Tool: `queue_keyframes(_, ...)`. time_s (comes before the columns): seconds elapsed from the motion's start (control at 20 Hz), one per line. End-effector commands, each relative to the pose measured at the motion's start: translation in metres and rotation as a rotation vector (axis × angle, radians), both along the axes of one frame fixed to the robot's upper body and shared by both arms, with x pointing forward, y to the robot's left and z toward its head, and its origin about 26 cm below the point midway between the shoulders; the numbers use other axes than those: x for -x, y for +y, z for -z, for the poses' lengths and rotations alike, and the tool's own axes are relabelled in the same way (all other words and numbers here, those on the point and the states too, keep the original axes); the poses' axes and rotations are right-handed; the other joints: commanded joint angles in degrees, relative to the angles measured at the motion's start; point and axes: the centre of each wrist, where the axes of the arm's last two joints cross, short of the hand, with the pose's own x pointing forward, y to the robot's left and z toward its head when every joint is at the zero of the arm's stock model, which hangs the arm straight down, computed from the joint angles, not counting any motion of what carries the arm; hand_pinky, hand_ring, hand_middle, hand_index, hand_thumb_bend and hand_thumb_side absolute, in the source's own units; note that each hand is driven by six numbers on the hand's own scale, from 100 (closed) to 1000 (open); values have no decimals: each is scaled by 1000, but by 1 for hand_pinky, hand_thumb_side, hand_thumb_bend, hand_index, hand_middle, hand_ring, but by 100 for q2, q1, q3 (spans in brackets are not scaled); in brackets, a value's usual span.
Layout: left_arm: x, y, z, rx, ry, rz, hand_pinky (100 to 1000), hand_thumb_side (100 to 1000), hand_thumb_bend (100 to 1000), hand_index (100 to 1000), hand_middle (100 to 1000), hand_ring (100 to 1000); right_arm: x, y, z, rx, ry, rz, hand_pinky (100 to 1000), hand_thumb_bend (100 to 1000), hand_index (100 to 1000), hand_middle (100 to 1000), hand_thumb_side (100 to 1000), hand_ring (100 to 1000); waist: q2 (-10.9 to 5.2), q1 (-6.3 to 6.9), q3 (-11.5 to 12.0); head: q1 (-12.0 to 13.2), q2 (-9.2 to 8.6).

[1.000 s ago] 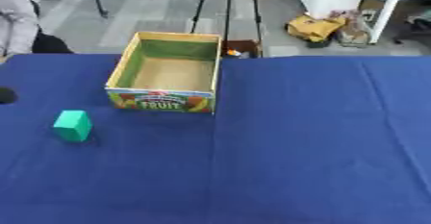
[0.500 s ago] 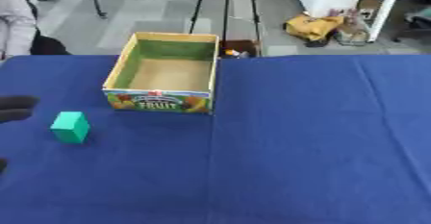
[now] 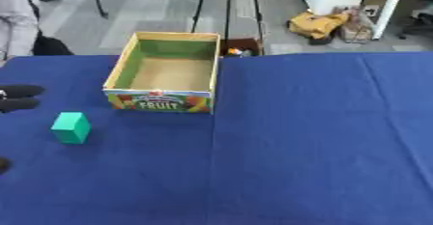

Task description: Pick up objects on the table and place them in the box.

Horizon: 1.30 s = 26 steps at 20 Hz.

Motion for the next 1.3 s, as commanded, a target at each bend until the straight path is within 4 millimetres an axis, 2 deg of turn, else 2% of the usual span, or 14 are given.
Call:
queue_keyframes(0.05, -3, 3, -19, -81, -6, -28, 875, 1000, 563, 1000, 984, 949, 4, -1, -7, 19, -27, -7, 829, 100, 843, 586, 1000, 883, -79, 22, 11, 27, -63)
queue_keyframes(0.1, -5, 5, -21, -89, -4, -40, 879, 1000, 537, 1000, 995, 953, 4, -1, -7, 20, -26, -7, 830, 100, 843, 586, 1000, 883, -79, 24, 9, 33, -69)
queue_keyframes(0.15, -7, 7, -23, -96, -1, -52, 880, 1000, 580, 1000, 999, 954, 4, -1, -7, 20, -25, -8, 830, 100, 843, 585, 1000, 883, -78, 27, 7, 41, -73)
queue_keyframes(0.35, -16, 15, -31, -131, 25, -90, 895, 1000, 571, 1000, 1000, 966, 4, -1, -6, 24, -21, -12, 830, 100, 843, 582, 1000, 883, -72, 38, -10, 72, -87)
queue_keyframes(0.4, -18, 18, -33, -141, 33, -103, 897, 1000, 558, 1000, 1000, 967, 4, -1, -6, 25, -20, -14, 830, 100, 843, 582, 1000, 884, -70, 40, -15, 81, -91)
queue_keyframes(0.45, -21, 20, -34, -145, 39, -114, 894, 1000, 483, 1000, 1000, 964, 4, -1, -6, 26, -19, -15, 831, 100, 843, 581, 1000, 884, -67, 42, -20, 88, -95)
queue_keyframes(0.75, -35, 34, -43, -146, 69, -155, 876, 969, 424, 1000, 986, 958, 4, 0, -6, 32, -15, -22, 832, 100, 843, 579, 1000, 885, -45, 54, -65, 148, -118)
queue_keyframes(1.3, -63, 59, -49, -148, 185, -189, 855, 943, 402, 1000, 924, 920, 4, 2, -6, 42, -13, -42, 833, 100, 843, 575, 1000, 886, 21, 53, -194, 360, -215)
